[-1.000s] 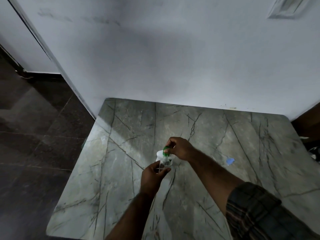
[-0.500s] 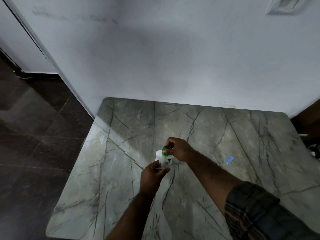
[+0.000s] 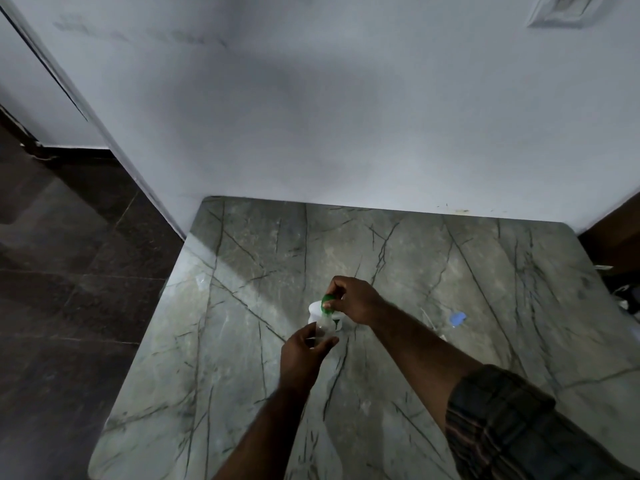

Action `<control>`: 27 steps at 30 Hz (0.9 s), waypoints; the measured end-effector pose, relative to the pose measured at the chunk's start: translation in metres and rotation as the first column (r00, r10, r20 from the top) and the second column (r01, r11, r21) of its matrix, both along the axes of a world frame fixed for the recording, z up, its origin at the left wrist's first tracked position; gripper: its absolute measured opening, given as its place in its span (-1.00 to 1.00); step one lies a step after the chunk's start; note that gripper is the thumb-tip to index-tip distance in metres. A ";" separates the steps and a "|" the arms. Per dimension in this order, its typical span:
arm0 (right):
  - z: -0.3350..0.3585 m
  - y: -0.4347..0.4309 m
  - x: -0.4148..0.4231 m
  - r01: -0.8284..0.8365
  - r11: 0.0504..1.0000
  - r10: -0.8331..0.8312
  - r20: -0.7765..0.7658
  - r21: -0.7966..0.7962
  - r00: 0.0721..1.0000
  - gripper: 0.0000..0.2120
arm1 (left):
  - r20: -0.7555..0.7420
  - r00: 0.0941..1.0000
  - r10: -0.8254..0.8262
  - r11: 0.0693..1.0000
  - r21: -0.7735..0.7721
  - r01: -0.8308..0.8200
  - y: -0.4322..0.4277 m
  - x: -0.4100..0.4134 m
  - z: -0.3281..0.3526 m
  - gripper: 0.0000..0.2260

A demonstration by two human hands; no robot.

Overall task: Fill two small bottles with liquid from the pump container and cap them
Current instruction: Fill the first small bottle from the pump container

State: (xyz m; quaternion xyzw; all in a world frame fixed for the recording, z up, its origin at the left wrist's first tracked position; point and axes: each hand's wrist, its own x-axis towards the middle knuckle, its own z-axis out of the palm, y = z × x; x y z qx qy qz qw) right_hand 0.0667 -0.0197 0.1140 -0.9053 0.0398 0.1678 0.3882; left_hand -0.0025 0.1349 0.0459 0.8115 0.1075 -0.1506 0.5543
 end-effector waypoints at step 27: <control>0.004 0.001 -0.004 -0.008 1.000 0.008 0.025 -0.017 1.000 -0.80 | 0.020 1.000 -0.009 0.999 0.038 0.008 0.001 -0.002 0.000 -0.53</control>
